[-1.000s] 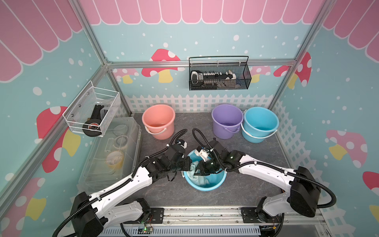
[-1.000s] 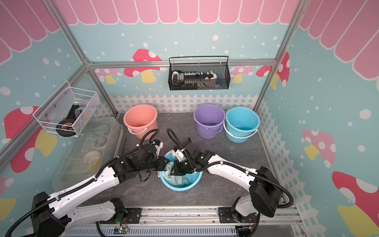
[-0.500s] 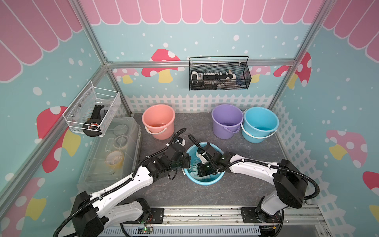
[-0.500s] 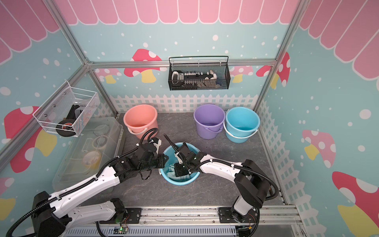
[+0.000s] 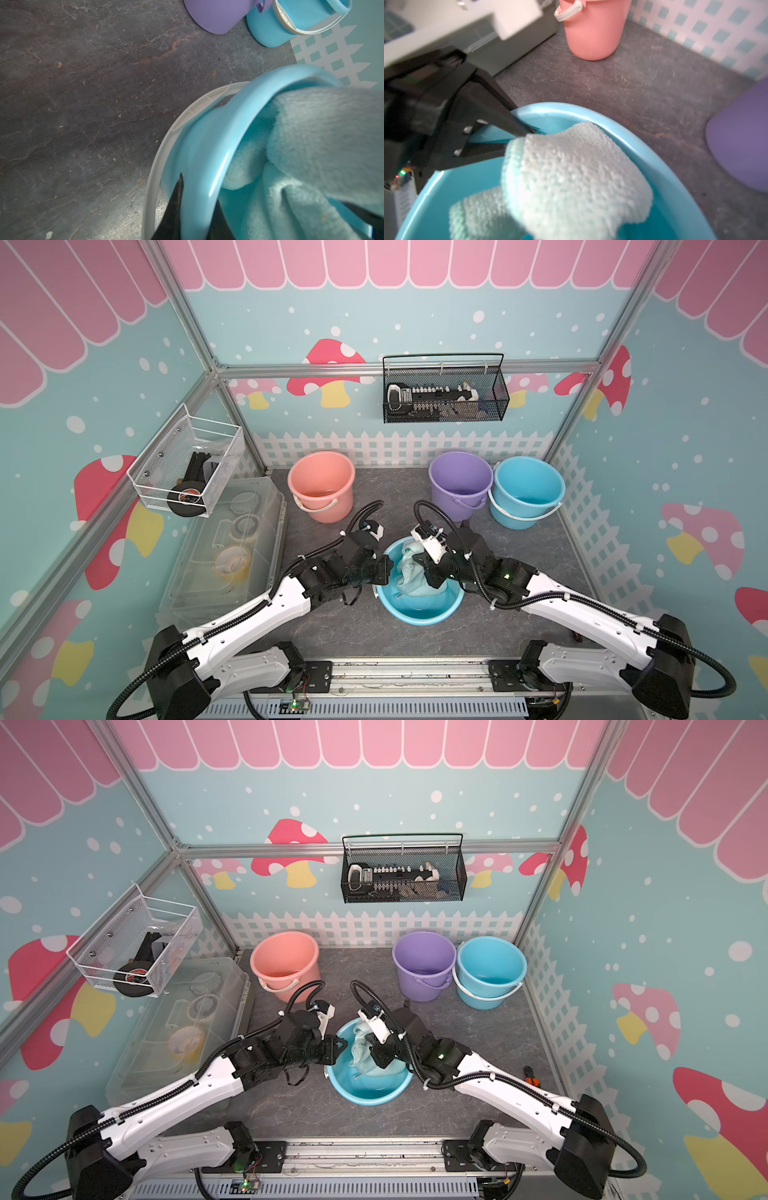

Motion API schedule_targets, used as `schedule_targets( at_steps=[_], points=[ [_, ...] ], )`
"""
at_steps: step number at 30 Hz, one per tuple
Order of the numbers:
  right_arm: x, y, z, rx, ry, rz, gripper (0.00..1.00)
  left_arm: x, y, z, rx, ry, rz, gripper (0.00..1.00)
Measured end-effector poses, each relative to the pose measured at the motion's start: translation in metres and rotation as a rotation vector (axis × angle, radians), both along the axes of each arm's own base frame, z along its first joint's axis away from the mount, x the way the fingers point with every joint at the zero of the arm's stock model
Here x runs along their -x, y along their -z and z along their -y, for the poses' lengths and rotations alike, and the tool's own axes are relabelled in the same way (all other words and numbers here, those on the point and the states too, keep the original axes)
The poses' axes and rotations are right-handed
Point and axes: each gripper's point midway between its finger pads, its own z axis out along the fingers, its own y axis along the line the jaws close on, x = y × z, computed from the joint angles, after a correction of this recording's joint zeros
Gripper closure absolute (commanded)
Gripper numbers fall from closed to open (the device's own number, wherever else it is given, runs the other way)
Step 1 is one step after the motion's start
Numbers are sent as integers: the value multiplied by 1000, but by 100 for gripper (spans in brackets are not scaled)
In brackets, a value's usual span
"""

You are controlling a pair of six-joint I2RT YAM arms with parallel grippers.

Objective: Wipe the inside of the bucket with a cloth
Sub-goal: Wipe the dirt from the inside of the bucket.

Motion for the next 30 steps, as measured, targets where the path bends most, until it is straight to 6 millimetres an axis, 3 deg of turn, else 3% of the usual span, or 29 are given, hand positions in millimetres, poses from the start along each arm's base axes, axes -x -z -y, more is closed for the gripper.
schedule_targets(
  at_steps=[7,11,16,23,30],
  points=[
    [15,-21,4,228,-344,525,100,5,2,3,0,37,-13,100],
    [15,-9,0,415,-530,810,100,7,4,6,1,56,-22,100],
    [3,11,-12,648,-706,1066,100,9,3,9,4,79,-29,100],
    [-7,42,-21,836,-888,1198,100,9,4,7,-2,75,-32,100],
    [-10,92,-20,931,-1040,1118,100,10,2,6,-1,80,-23,100]
  ],
)
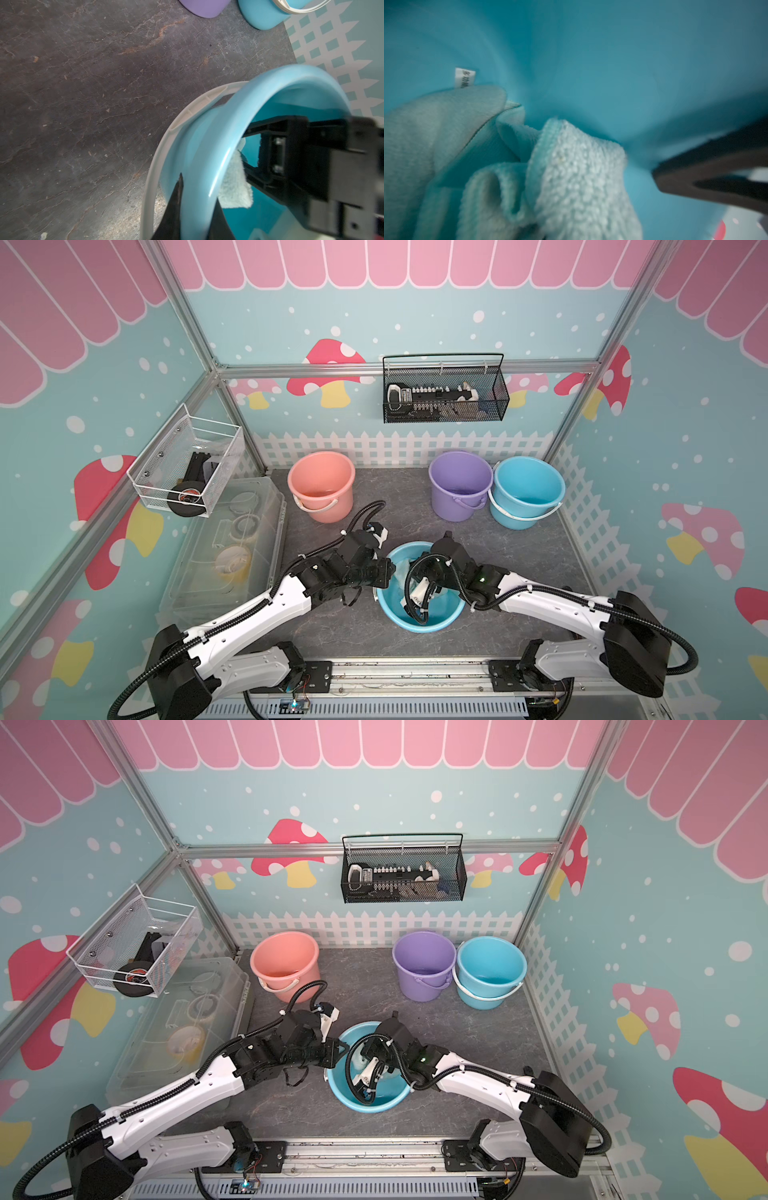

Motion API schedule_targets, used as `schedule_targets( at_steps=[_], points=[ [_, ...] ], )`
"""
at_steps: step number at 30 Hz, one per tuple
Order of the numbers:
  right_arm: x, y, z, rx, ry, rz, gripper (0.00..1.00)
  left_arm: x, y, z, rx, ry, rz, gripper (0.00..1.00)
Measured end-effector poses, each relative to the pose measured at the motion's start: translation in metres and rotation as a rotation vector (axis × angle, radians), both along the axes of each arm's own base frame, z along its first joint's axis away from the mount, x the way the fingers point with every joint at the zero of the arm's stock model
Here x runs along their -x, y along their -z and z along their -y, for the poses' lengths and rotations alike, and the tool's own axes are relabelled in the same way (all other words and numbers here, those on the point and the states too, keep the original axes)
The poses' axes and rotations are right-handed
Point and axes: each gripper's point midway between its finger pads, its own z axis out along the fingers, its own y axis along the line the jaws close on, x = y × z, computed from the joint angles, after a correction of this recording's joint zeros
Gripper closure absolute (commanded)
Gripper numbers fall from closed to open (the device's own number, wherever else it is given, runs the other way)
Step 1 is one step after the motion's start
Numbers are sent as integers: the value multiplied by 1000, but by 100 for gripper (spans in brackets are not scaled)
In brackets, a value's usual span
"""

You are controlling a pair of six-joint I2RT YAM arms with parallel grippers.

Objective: Wipe the inside of the bucket with a cloth
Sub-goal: Wipe the dirt from the inside of the bucket.

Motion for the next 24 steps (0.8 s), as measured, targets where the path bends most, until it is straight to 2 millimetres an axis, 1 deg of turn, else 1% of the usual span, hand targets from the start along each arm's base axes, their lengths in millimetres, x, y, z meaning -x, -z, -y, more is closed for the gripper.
schedule_targets(
  at_steps=[4,6,11,15,19,21,24],
  points=[
    [0,28,0,85,0,-65,100,1,0,0,-7,8,4,100],
    [2,38,-1,123,-6,-113,100,1,1,-1,-10,11,3,100],
    [12,52,-7,188,-31,-258,100,4,-2,0,-4,22,5,100],
    [23,53,-10,215,-49,-357,100,6,0,-1,-7,25,-2,100],
    [30,51,-6,223,-44,-400,100,6,-1,-1,-7,26,-1,100],
    [29,46,-3,218,-31,-382,100,6,-2,-1,-5,25,1,100],
    [26,28,4,193,-10,-321,100,6,-3,-1,-1,25,5,100]
  ],
)
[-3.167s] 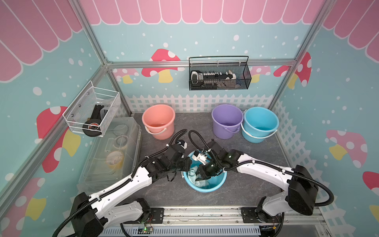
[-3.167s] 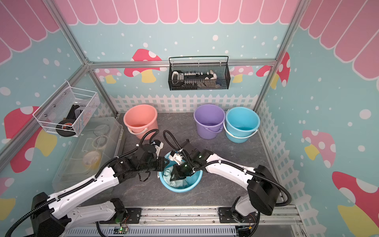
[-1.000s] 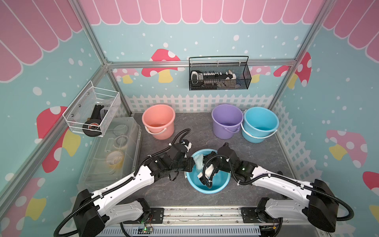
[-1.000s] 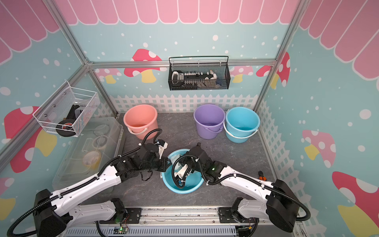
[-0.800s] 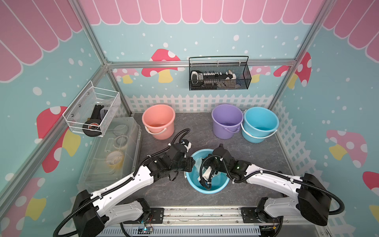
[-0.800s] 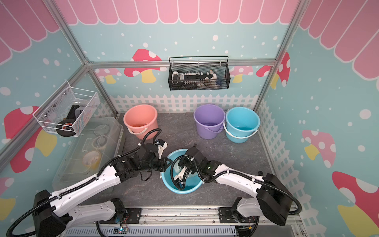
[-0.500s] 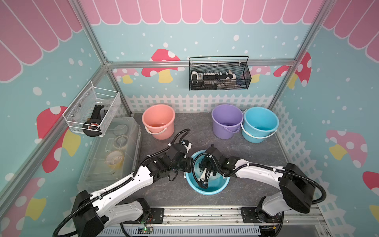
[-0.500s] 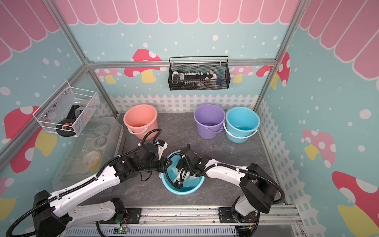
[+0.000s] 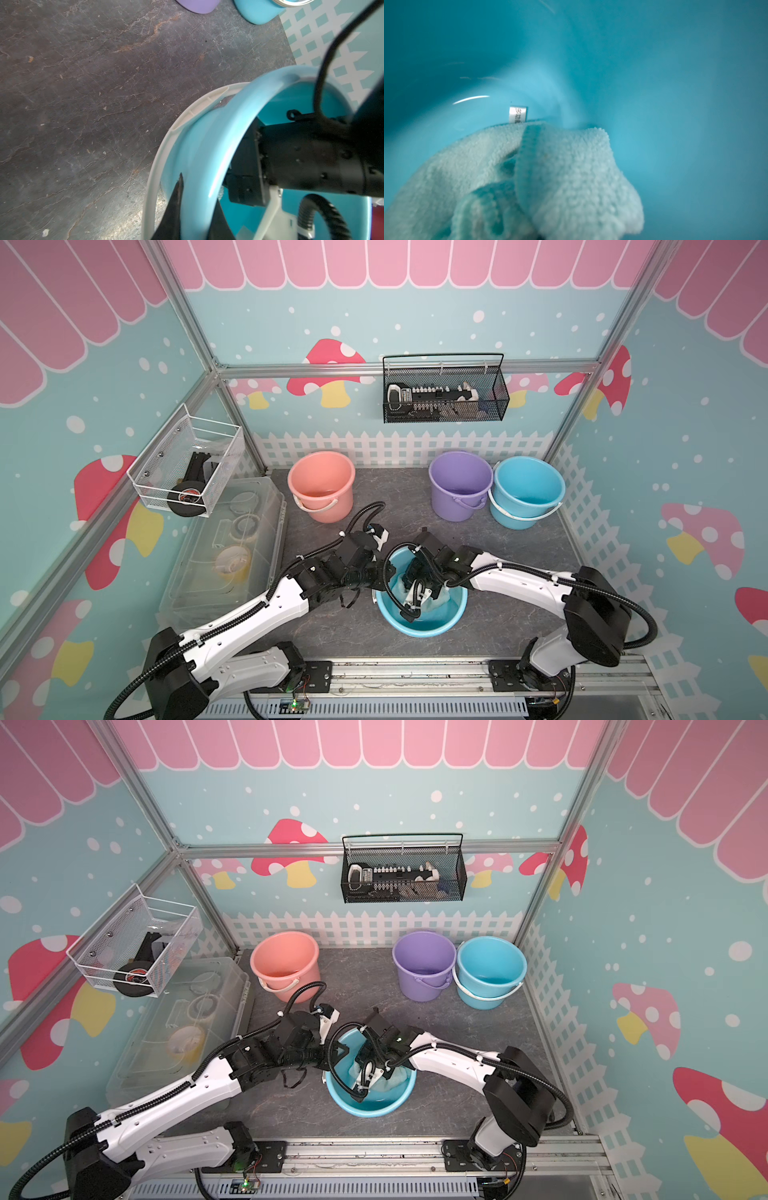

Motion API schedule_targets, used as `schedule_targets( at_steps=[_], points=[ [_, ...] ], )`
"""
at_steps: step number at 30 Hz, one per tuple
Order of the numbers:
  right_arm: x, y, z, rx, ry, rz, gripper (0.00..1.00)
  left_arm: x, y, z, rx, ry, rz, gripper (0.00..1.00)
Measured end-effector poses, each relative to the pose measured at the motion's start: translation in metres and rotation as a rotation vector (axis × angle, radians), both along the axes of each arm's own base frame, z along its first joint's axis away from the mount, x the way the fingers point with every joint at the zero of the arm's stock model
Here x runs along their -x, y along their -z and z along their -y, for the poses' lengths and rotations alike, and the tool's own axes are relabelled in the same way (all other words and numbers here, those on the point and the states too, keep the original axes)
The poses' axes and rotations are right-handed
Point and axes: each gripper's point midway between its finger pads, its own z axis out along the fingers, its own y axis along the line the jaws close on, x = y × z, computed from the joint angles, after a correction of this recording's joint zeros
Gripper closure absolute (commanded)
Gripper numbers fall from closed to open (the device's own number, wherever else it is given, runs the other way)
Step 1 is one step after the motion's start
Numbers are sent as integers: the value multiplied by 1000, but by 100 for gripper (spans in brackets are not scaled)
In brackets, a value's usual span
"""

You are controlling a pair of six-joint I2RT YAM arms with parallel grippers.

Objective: Wipe the inside of the bucket with a cloth
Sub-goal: Wipe the dirt from the inside of the bucket.

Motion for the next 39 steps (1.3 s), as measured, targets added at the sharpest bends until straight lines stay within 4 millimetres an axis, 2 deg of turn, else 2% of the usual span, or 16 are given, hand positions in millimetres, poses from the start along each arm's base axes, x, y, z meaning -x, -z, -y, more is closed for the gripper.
schedule_targets(
  at_steps=[4,9,19,25,31,35,39],
  points=[
    [-4,-40,6,-70,12,104,100,0,0,0,-1,0,1,100],
    [-7,-72,10,-125,4,203,100,-1,-1,1,5,3,8,100],
    [-21,-104,1,-144,-33,367,100,-3,-2,2,5,5,19,100],
    [-21,-119,-9,-159,-63,435,100,-5,-2,1,-2,-6,26,100],
    [-16,-127,-17,-167,-76,481,100,-4,-1,-1,-11,-4,22,100],
    [-23,-130,-12,-139,-34,519,100,-5,0,-2,-16,-9,24,100],
    [-32,-141,1,-88,51,526,100,-5,0,-3,-19,-13,26,100]
  ],
)
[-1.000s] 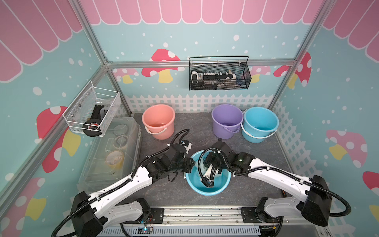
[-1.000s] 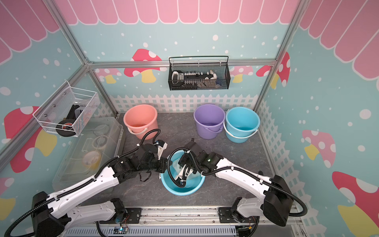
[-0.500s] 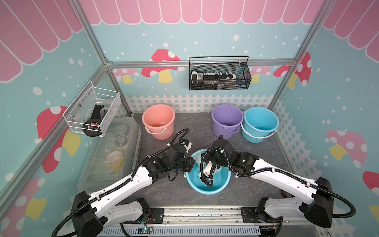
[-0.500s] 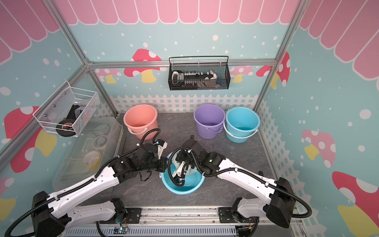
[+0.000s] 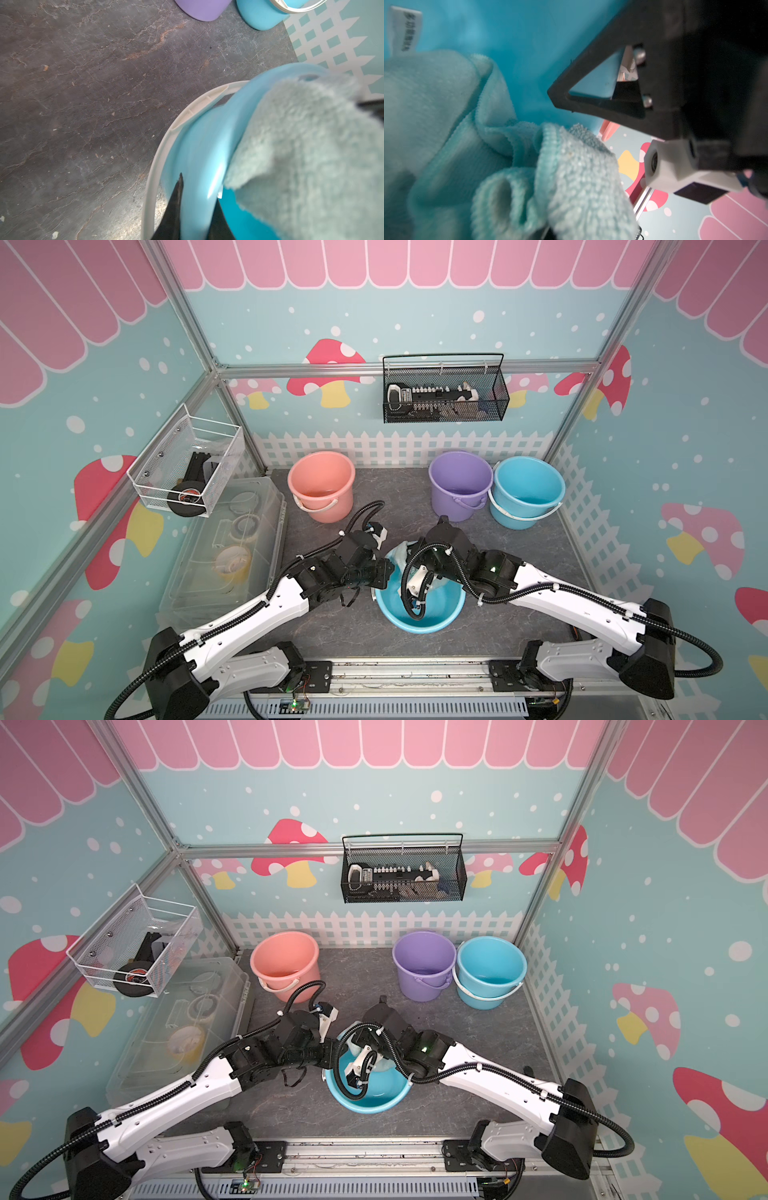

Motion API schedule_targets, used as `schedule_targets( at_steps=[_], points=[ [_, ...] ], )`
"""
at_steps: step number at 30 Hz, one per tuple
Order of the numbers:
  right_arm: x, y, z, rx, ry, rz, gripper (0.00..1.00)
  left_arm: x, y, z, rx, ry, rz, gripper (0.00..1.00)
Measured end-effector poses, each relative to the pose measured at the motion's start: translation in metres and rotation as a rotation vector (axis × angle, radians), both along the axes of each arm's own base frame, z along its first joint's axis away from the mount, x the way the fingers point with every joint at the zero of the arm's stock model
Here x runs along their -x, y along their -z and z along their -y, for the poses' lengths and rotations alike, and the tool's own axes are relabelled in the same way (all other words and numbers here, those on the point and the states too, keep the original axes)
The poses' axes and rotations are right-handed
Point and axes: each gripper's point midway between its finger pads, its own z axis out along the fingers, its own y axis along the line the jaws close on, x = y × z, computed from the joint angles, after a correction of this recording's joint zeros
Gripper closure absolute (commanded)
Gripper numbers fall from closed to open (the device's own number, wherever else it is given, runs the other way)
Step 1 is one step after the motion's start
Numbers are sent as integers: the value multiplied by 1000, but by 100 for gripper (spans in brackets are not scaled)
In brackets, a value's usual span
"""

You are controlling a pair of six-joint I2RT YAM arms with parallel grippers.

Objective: Wipe the inside of the bucket with a cloth
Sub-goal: Wipe the dirt from the inside of the bucket.

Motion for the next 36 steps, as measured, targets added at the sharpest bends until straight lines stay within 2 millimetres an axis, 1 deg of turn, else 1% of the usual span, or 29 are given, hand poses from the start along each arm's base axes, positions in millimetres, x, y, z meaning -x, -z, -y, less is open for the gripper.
schedule_targets(
  at_steps=[2,4,7,9,11,15,19,23,25,28,32,36],
  points=[
    [-3,-6,9,11,50,-1,100,0,0,0,0,1,0,100],
    [-4,-6,22,40,105,-11,100,1,0,-1,-2,1,-2,100],
    [2,3,45,109,171,-54,100,2,2,-2,-9,1,-8,100],
    [11,9,58,150,195,-92,100,3,3,-3,-17,1,-12,100],
    [24,14,69,181,200,-132,100,3,4,-4,-23,1,-13,100],
    [59,24,86,221,178,-243,100,4,3,-5,-24,1,-8,100],
    [92,36,92,227,145,-406,100,4,2,-6,-24,1,-4,100],
    [120,41,80,172,103,-570,100,4,2,-7,-28,-1,-6,100],
    [135,43,66,122,69,-661,100,5,3,-7,-30,0,-8,100],
    [147,45,42,29,25,-760,100,5,3,-7,-31,1,-9,100],
    [150,46,10,-96,-19,-837,100,5,3,-7,-32,1,-9,100],
    [139,40,-25,-212,-56,-828,100,5,3,-7,-30,1,-7,100]
  ],
)
